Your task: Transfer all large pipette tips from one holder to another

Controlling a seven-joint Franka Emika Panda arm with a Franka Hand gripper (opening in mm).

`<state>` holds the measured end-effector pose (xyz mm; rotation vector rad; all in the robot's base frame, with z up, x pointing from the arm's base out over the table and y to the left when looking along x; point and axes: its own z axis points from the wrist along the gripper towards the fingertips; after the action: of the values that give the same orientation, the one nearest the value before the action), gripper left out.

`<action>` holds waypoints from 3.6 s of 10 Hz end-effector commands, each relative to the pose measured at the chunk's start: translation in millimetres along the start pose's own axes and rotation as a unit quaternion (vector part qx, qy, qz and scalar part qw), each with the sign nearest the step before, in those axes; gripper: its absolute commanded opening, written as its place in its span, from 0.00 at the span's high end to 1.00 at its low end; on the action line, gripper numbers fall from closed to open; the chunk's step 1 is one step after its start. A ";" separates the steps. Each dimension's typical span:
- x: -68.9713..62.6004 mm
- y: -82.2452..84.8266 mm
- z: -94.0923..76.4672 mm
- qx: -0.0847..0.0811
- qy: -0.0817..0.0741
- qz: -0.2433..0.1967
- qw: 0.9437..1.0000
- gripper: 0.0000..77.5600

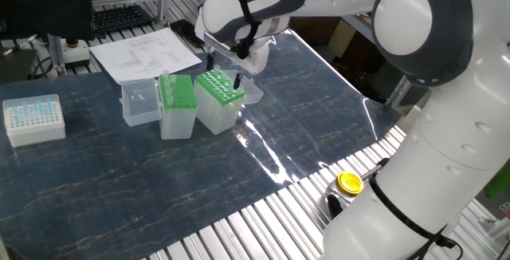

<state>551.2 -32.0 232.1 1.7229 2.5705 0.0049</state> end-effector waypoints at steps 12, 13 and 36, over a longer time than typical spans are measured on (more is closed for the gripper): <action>-4.4 -11.5 6.4 0.021 0.008 0.002 1.000 0.00; -5.7 -12.8 6.5 0.021 0.008 0.005 1.000 0.00; -15.3 -38.7 27.5 0.001 -0.002 0.008 1.000 0.99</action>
<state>521.7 -61.2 203.0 1.7416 2.5623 -0.0060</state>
